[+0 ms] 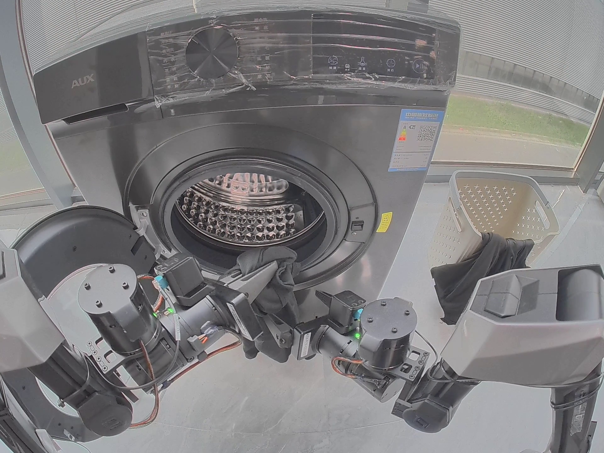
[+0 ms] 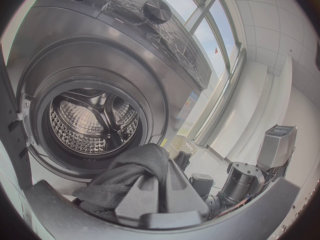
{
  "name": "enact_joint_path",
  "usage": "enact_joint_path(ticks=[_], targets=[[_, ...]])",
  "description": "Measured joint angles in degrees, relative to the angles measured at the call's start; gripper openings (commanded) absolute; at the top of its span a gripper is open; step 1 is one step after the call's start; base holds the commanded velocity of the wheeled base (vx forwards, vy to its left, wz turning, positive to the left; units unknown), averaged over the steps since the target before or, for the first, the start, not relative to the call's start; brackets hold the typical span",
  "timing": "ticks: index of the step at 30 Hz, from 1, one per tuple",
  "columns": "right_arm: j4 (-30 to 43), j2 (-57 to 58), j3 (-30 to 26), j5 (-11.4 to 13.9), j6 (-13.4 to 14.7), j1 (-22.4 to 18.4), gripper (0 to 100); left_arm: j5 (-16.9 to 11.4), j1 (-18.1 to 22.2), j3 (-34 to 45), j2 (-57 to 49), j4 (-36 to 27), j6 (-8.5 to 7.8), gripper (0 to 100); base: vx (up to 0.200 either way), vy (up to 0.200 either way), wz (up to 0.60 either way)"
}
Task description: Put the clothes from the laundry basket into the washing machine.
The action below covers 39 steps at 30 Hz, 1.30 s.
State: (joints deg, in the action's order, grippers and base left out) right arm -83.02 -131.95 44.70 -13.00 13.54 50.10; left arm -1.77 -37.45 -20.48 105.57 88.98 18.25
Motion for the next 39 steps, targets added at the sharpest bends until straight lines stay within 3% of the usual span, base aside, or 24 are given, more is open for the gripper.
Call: enact_joint_path(ticks=[21,22,31,39], targets=[[-2.2,-2.5,2.3,0.8,-0.3,1.4,100,0.0,-0.1,0.2,0.0,0.0,-0.16,0,0.0,0.0,0.0],[-2.2,-2.6,2.5,0.8,-0.3,1.4,0,0.0,-0.2,0.3,0.0,0.0,-0.16,0,0.0,0.0,0.0],[-3.0,-3.6,4.0,0.7,-0.3,1.5,0,-0.1,-0.2,0.4,0.0,0.0,-0.02,0,0.0,0.0,0.0],[-4.0,-2.2,2.1,0.5,-0.2,1.9,0,-0.1,0.1,0.6,0.2,0.0,0.11,0,0.0,0.0,0.0]])
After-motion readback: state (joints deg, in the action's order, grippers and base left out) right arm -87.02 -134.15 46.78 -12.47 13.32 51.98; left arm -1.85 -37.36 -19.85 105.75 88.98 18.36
